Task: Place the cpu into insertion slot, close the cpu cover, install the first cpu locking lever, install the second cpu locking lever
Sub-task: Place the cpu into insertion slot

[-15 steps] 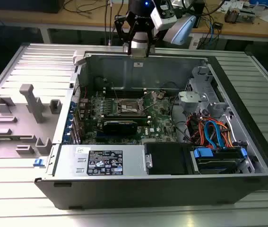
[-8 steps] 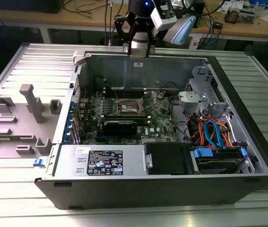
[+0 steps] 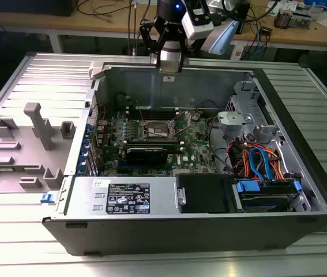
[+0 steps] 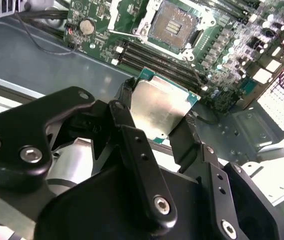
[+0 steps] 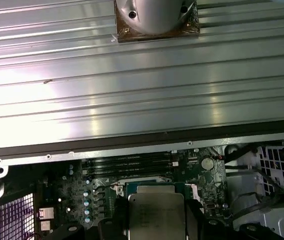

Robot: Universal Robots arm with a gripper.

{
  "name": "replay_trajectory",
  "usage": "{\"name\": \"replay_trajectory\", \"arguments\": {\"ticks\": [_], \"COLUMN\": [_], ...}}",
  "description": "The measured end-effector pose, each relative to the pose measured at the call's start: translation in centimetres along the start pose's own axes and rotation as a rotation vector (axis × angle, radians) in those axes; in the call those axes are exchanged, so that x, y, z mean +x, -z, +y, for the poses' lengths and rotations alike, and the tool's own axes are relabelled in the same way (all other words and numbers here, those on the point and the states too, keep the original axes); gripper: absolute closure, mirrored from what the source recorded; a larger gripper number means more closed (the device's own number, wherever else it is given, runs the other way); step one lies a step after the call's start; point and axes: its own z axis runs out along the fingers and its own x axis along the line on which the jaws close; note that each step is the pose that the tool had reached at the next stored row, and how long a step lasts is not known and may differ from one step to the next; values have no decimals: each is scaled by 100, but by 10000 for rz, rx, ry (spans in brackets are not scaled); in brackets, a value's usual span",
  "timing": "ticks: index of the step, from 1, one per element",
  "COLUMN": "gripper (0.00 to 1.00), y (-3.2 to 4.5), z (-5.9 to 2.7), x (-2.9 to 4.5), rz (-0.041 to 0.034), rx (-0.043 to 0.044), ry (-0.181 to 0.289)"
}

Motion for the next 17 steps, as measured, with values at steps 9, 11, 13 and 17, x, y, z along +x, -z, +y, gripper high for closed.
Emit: {"name": "replay_trajectory", "arguments": {"ticks": [9, 11, 13, 17], "gripper": [46, 46, 46, 46], "y": [-20, -21, -22, -22], "z": [-9, -9, -10, -10], "x": [-1, -1, -1, -1], "rz": [-56, -55, -56, -56], "rx": [-12, -11, -12, -12], "ry": [-626, -626, -626, -627]}}
